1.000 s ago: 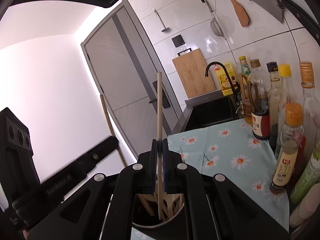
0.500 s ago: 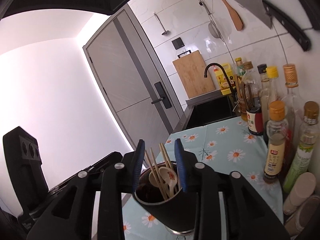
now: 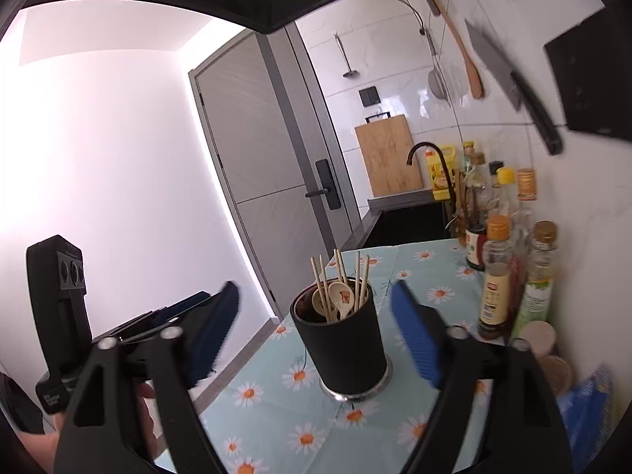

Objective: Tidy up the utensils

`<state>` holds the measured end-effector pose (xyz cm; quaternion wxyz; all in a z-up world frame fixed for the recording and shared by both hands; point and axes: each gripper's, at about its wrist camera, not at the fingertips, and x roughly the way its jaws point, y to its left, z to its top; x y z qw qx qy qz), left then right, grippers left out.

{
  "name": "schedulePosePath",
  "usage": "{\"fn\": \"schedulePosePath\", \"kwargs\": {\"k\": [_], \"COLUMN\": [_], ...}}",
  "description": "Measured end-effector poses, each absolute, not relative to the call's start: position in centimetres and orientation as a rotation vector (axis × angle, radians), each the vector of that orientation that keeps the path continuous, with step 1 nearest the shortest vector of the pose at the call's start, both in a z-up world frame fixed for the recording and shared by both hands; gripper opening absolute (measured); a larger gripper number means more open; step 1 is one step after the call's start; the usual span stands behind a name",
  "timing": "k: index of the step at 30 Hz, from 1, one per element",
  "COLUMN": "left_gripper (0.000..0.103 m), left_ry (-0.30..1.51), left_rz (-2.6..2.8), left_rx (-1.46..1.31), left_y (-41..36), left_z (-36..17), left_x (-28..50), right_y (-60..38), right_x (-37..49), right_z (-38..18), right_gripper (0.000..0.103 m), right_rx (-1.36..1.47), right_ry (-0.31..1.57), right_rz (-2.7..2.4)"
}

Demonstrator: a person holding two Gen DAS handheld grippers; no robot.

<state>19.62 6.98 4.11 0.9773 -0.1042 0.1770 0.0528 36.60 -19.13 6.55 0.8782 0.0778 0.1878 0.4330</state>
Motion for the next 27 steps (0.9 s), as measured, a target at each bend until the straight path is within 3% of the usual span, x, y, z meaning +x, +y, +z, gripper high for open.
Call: {"fn": "schedulePosePath", "kwargs": {"k": [2,4,6,12,27], "left_gripper": [0.051,0.059,0.072,0.096,0.096], "left_ry": [0.375,0.391,0.401,0.428,0.552], "left_rz": [0.105,0.092,0.100,0.102,0.190], "left_rx": [-0.211,-0.216,-0.214,-0.201,-0.234], "left_y": [6.8,6.6,6.3,6.1,4.7], "left_z": [3.8,3.6,3.2,2.5,-1.0], "left_x": [18.6,17.6,16.4,13.7,9.9], "right_y": [-19.8,-20.6,-21.2,-22.0,-22.9], "right_x": [35.6,34.3,33.2,30.9,28.6], "right_z": [6.6,6.3,5.9,4.7,0.5], "right_gripper": [0.091,0.097,0.098,0.098,0.098], "right_rx": [0.145,0.121,0.110,0.045,-0.019], "right_ry": [0.392,0.402,0.412,0.446,0.587], "right_rz": [0.904,0.903,0.901,0.910,0.876]}}
